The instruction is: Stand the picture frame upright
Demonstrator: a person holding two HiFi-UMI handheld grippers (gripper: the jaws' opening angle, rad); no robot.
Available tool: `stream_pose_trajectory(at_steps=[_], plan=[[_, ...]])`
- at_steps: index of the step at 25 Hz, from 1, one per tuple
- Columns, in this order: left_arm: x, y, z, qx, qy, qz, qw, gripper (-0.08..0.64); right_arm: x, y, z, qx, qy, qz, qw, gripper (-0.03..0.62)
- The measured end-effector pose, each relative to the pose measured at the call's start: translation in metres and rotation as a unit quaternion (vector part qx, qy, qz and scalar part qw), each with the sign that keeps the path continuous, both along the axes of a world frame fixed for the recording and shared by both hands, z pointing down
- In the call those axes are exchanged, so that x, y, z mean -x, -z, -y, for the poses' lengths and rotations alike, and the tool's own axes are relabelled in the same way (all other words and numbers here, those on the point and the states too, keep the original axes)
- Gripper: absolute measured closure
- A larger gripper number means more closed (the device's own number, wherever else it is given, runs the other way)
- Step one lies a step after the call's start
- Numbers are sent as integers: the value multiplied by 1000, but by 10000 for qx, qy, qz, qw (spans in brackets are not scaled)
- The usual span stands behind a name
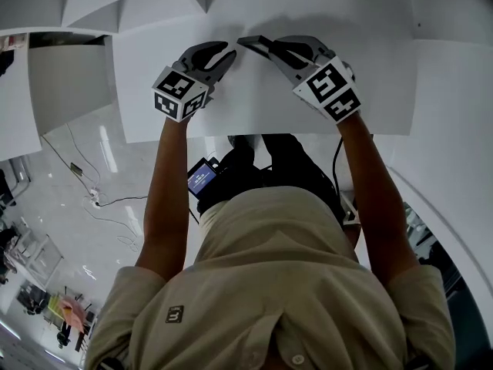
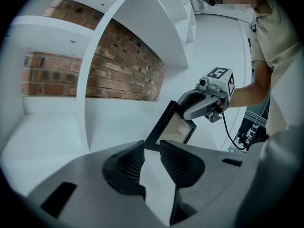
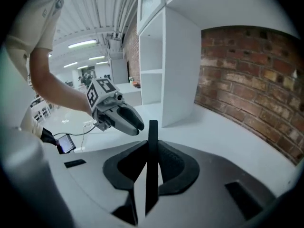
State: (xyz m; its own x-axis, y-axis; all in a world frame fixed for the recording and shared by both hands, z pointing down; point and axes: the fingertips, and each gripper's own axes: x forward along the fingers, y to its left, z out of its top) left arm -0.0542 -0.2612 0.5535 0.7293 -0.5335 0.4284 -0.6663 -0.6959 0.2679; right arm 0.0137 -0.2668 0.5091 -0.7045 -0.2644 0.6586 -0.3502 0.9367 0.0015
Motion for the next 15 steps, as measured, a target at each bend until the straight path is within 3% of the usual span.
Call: stream_pose_trajectory(at_steps=[4, 12, 15], plan=[[-8, 5, 5, 71, -80, -263, 9996, 459, -11, 16, 5, -26, -73, 454, 9989, 528], [-23, 8, 13, 83, -438, -1053, 9934, 417, -7, 28, -3, 80, 282, 1434, 9892, 528], [-34, 20, 21, -10, -458, -1178, 9920, 417, -20, 34, 3, 103, 240, 1586, 9870, 528]])
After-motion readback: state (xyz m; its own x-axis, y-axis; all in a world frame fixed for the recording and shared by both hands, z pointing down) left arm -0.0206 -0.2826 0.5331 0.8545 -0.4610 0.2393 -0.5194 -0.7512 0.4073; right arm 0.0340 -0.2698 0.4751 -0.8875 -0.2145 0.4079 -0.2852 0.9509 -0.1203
